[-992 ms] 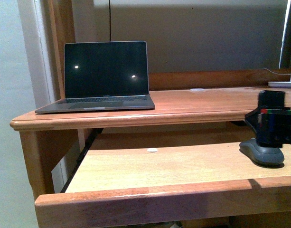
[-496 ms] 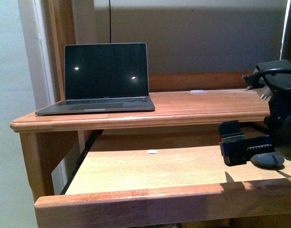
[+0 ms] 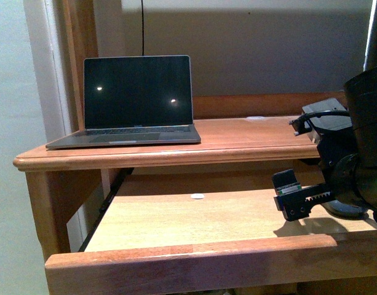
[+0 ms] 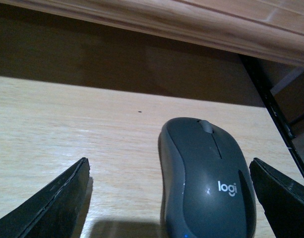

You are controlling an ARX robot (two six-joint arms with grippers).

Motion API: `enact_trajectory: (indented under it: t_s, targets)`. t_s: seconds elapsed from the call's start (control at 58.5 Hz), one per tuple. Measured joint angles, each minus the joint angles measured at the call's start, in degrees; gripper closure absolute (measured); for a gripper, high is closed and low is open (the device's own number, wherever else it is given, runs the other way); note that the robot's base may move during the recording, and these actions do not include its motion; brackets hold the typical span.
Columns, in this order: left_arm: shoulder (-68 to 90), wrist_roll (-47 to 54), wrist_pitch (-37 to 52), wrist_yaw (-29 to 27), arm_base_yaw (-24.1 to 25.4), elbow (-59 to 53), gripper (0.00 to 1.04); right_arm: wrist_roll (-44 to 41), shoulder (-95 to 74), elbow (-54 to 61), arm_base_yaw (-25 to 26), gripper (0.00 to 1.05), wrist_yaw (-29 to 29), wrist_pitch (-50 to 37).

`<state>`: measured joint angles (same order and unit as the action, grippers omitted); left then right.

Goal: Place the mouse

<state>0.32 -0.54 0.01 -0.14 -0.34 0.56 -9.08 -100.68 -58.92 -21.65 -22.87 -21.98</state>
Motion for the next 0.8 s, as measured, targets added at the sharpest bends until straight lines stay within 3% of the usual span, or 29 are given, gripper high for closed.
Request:
enact_trajectory:
  t_s: [0.462,0.65,0.804]
  targets:
    - [0.0,0.0,0.0,0.0,0.0,0.0,0.08,5.3,-3.4,-6.8,1.8,0.08,0.2,12.2]
    - [0.0,0.0,0.0,0.0,0.0,0.0,0.08,7.4,-3.4,-7.3,2.4,0.43,1.7,13.4]
    - [0.0,0.0,0.0,0.0,0.0,0.0,0.08,8.9,-2.8,-7.1,2.7,0.48,2.4,13.6]
